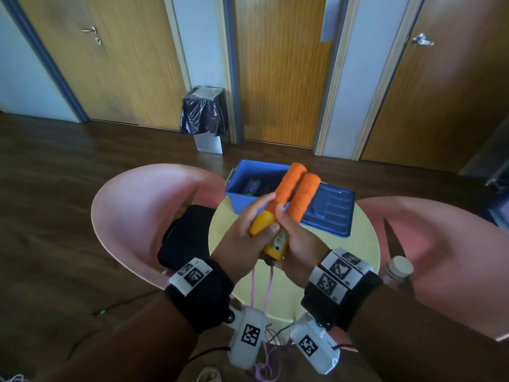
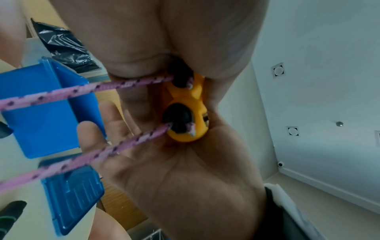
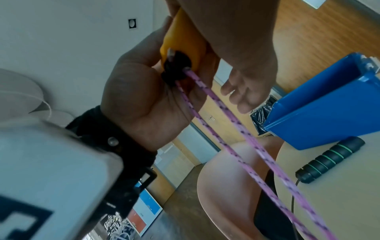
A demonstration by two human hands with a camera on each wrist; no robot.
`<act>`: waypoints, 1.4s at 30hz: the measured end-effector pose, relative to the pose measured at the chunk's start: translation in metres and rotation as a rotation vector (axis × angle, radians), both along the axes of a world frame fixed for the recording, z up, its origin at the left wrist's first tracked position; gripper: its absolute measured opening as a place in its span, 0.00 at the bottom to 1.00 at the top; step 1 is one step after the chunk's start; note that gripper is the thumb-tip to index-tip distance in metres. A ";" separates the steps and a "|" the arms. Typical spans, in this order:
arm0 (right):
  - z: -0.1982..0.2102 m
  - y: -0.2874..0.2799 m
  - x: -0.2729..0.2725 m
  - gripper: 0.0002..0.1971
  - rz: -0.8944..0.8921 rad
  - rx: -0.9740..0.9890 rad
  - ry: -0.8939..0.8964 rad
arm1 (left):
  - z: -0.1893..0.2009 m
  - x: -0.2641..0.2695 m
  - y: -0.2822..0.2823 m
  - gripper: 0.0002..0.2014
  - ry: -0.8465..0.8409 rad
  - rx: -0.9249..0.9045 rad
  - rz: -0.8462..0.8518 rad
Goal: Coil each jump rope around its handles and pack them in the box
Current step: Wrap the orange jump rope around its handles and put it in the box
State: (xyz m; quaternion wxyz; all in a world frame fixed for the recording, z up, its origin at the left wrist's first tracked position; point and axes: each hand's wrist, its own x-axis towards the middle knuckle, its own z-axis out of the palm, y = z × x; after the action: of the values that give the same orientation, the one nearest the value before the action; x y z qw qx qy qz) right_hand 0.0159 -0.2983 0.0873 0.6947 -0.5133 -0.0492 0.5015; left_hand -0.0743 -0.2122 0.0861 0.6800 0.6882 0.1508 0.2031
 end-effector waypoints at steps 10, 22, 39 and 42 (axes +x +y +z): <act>0.010 -0.012 0.048 0.47 -0.088 -0.343 -0.777 | 0.014 0.011 0.019 0.27 0.126 -0.196 -0.056; 0.042 -0.031 0.057 0.23 0.616 -0.684 -1.979 | 0.041 0.031 0.051 0.24 0.385 -0.067 -0.415; 0.042 -0.033 0.073 0.10 0.498 -0.830 -1.704 | 0.012 0.061 0.015 0.22 0.179 0.037 0.223; 0.044 -0.038 0.083 0.09 0.369 -0.754 -1.380 | 0.014 0.061 0.015 0.25 0.105 -0.112 0.192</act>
State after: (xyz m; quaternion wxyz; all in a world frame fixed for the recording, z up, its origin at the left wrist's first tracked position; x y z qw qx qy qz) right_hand 0.0992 -0.3360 0.1308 0.1937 -0.8907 -0.3784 0.1611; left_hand -0.0130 -0.1974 0.1003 0.6859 0.6414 0.2626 0.2219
